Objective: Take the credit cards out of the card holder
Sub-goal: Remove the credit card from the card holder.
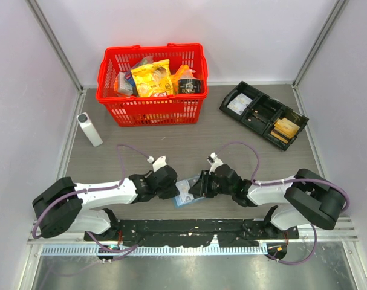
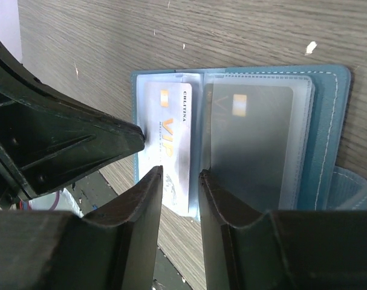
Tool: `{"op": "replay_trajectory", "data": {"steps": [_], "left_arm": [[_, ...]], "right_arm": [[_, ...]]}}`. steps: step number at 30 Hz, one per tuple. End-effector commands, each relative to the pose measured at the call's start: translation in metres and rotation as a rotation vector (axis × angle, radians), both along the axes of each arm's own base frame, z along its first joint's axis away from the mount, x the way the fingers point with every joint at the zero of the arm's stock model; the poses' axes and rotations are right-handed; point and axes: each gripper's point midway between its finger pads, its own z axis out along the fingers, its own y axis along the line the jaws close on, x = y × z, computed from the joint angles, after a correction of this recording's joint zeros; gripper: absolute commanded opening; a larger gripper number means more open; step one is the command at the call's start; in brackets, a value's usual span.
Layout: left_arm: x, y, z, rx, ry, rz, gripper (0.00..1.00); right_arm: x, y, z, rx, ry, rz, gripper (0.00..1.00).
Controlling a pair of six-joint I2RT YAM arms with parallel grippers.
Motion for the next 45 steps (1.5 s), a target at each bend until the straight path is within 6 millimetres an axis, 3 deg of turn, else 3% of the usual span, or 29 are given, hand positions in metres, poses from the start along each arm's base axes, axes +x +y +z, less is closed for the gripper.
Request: {"op": "replay_trajectory", "data": {"steps": [1,17,25,35,41,45], "left_arm": [[-0.002,0.004,-0.010,0.005,0.015,0.016,0.09],[-0.007,0.009,-0.016,0.005,0.037,0.024,0.08],[-0.007,0.011,-0.016,0.009,0.034,0.030,0.08],[-0.008,0.010,-0.018,0.011,0.047,0.022,0.08],[-0.007,0.008,-0.017,0.007,0.049,0.020,0.07],[-0.007,0.006,-0.017,0.003,0.052,0.016,0.07]], "right_arm": [[0.006,0.008,0.010,0.072,-0.017,-0.007,0.34],[0.003,0.010,0.016,0.206,0.013,0.013,0.23],[0.006,0.000,0.008,0.206,0.037,-0.016,0.01],[0.016,-0.012,0.010,0.178,0.017,-0.039,0.01],[0.015,-0.007,0.007,0.183,0.043,-0.018,0.25],[0.013,-0.004,0.003,0.198,0.064,-0.015,0.29]]}}
